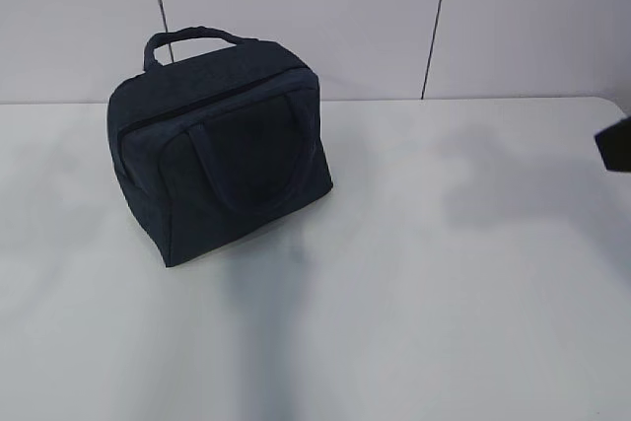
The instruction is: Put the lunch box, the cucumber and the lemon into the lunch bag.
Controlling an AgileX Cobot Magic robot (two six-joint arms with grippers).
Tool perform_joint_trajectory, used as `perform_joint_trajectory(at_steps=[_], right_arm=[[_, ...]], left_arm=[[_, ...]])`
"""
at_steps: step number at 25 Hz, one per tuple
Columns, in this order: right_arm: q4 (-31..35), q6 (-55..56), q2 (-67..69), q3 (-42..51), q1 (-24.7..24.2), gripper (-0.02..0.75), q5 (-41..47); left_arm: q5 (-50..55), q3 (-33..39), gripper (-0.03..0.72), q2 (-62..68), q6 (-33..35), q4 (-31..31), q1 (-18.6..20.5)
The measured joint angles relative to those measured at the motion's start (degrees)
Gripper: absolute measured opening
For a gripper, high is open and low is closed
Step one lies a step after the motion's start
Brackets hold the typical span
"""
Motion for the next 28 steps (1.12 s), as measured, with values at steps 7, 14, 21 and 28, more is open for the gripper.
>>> perform_joint_trajectory(at_steps=[7,14,21,28], right_arm=[[0.2,0.7,-15.4,10.8,0.0,0.367,-0.8],[0.2,3.1,-29.0,19.9,0.0,0.367,-0.9],[-1.8,6.1,-38.1,23.2,0.0,0.367,1.9],[-3.5,8.5,-45.3,25.3,0.0,0.367,4.5]], left_arm=[[1.6,5.3,0.465,-11.8,-3.5,3.9,0.0],[4.1,7.4,0.465,-20.0,-6.4,6.3,0.0],[9.0,7.9,0.465,-25.7,-10.6,11.7,0.0],[12.0,10.6,0.465,-34.0,-14.9,16.4,0.0]])
